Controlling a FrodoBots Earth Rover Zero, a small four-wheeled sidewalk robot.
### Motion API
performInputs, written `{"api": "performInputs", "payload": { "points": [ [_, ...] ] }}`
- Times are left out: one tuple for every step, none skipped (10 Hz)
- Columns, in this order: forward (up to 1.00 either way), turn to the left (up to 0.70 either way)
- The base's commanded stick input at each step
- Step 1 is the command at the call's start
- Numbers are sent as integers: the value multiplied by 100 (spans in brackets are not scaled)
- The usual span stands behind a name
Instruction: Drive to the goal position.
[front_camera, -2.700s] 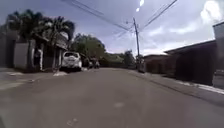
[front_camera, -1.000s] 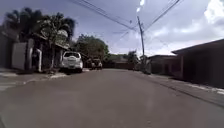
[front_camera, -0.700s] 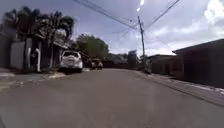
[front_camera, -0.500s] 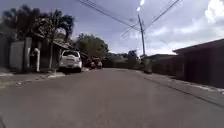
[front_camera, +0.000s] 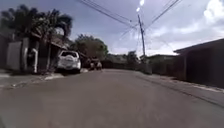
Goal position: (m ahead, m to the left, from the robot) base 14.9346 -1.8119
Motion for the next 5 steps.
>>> {"api": "performInputs", "payload": {
  "points": [
    [45, 0],
    [45, 0],
    [45, 0],
    [45, 0],
    [45, 0]
  ]
}}
